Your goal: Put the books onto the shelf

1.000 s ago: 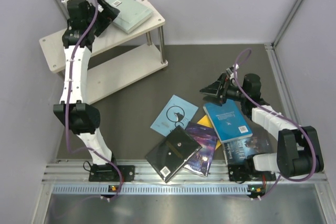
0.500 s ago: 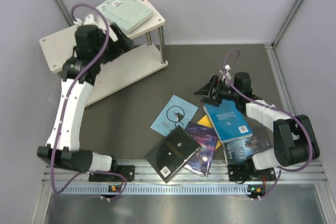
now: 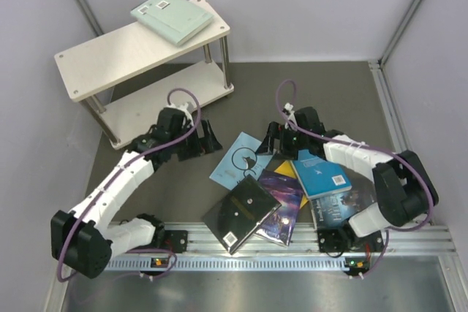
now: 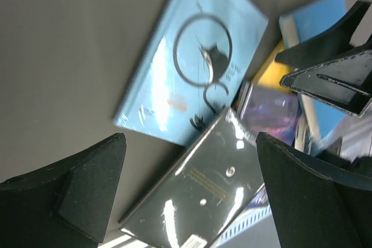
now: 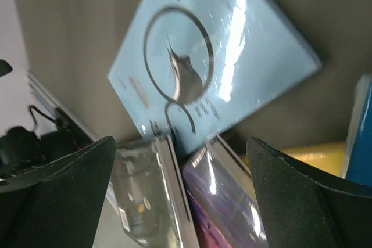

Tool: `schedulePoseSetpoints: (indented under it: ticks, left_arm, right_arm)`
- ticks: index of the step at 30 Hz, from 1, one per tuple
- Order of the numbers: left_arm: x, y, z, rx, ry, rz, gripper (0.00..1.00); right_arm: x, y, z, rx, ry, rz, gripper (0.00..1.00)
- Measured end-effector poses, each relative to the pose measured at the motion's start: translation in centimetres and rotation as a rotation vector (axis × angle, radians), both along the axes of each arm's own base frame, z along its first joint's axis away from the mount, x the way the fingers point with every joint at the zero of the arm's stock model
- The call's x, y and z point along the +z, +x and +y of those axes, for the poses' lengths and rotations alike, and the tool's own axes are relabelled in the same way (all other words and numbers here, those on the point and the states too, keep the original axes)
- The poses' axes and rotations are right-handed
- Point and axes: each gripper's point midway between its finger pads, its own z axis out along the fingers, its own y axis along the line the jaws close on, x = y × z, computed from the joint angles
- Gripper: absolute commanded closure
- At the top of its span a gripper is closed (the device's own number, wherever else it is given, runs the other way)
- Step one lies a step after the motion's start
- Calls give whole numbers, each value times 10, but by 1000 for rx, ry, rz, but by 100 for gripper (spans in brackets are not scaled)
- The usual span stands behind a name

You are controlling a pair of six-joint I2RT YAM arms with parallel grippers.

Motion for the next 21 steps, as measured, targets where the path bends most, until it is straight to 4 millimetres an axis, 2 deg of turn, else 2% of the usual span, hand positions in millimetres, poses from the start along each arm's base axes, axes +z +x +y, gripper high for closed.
schedulePoseSetpoints:
  ticks: [3,6,12,21]
  left_arm:
    - [-28,-20,-13,-57,-14,57,1]
    - [-54,-30,-13,-55,-25,101,1]
    - [-93,-44,-21,-64,-55,174,1]
    - [-120,-56,-43,-103,-105,232,1]
  right_arm:
    - [-11,-28,-11,9,-81,-1,6]
    - [-17,-58,-31,-3,-134,6,5]
    - [-10,-81,-49,-45,-96,-62,5]
    - [-5,-93,-40,-55,28,-81,5]
